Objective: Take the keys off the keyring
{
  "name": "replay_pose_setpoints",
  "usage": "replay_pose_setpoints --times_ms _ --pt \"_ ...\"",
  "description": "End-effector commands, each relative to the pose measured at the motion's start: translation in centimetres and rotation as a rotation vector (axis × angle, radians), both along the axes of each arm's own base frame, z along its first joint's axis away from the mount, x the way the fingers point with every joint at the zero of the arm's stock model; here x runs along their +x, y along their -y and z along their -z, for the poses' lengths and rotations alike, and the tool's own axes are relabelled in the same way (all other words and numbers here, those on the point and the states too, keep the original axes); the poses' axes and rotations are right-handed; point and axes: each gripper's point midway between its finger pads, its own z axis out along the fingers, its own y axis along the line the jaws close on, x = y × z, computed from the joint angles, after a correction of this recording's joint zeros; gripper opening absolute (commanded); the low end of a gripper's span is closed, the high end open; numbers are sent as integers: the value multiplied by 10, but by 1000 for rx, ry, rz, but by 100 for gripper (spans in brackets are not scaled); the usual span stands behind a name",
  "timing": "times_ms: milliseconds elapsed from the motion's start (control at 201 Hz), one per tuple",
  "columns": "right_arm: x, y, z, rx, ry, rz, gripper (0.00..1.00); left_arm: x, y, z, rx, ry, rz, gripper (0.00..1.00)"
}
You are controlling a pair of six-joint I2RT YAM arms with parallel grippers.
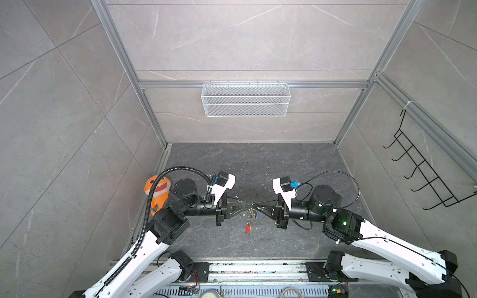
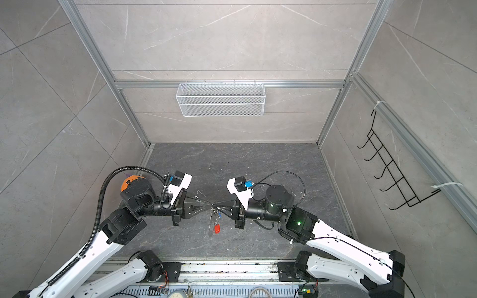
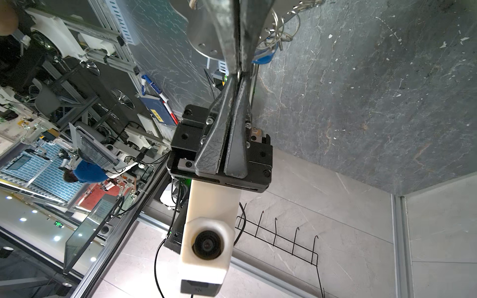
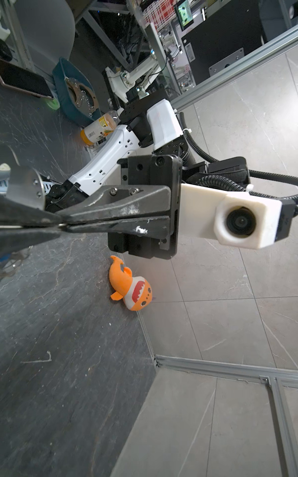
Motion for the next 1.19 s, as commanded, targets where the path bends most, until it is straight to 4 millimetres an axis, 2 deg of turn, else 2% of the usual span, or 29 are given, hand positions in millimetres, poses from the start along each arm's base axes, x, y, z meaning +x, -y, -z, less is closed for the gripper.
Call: replay_pose_setpoints --times_ms 0,149,239,398,568,613,662,772,857,986,1096,1185 --pt "2 -2 6 4 -17 -7 0 2 -2 -17 -53 53 -26 0" --pt "17 6 15 -19 -49 58 0 21 -5 -9 -28 19 -149 0" --pt "33 16 25 -44 -79 117 0 35 -7 -1 -17 -16 -233 28" --pt "55 31 47 -103 -129 192 0 74 -20 21 0 -110 -475 69" --pt "72 42 67 -169 -150 241 0 92 -17 48 18 -195 -540 83" --pt "77 45 71 -180 -153 254 0 92 -11 53 39 -205 -515 82" --pt "81 47 74 -188 -157 261 0 92 -2 58 61 -205 -467 77" --pt "87 53 76 -194 -164 249 0 88 15 59 56 -168 -354 72" --pt "89 56 79 -192 -175 202 0 84 24 55 34 -148 -252 63" --pt "84 56 75 -157 -196 90 0 71 30 44 -27 -108 -127 49" --pt "76 50 72 -148 -214 -3 0 66 31 45 -19 -95 -94 39" --pt "72 46 70 -140 -233 -54 0 67 34 49 -8 -110 -83 38"
